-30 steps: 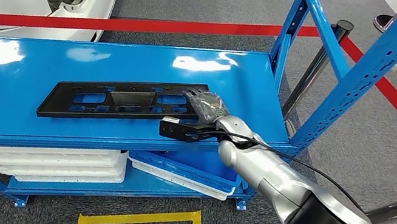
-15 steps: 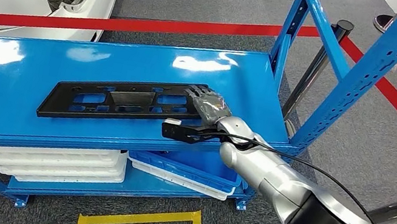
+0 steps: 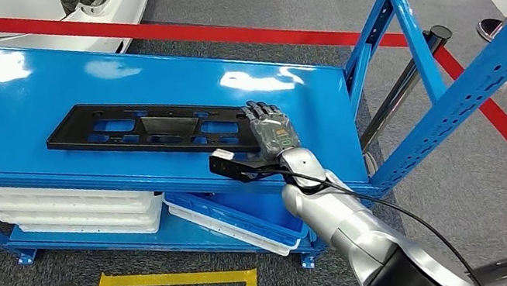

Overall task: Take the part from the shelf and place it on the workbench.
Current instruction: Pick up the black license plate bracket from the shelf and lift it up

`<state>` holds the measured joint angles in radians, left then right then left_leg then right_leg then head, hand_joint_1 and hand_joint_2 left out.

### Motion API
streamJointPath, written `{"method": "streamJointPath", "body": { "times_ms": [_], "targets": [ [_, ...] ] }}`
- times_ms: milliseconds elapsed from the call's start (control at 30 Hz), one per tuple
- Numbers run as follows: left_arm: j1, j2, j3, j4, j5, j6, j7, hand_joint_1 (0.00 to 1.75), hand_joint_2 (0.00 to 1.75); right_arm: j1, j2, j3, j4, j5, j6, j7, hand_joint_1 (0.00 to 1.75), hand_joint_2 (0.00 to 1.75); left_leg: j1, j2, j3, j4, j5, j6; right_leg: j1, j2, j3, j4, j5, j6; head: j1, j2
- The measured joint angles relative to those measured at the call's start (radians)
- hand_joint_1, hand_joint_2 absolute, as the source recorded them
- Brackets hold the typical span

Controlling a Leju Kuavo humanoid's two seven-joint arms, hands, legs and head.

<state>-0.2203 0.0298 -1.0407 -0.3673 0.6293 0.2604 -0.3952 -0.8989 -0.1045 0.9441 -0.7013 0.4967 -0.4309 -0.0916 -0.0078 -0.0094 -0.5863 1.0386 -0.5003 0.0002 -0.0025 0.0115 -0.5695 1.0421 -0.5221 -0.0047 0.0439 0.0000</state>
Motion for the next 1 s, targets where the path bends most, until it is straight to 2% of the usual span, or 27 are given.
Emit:
{"method": "streamJointPath", "body": {
  "times_ms": [1000],
  "targets": [
    [-0.001,0.000,0.000,0.000,-0.006,0.003,0.003,0.00,0.00,0.015,0.014,0.003,0.035,-0.040,-0.019,-0.063,0.26,1.75,0.000,0.000,0.000,0.000,0.000,0.000,0.000,0.000,0.000,0.000,0.000,0.000,0.000,0.000]
  ]
}}
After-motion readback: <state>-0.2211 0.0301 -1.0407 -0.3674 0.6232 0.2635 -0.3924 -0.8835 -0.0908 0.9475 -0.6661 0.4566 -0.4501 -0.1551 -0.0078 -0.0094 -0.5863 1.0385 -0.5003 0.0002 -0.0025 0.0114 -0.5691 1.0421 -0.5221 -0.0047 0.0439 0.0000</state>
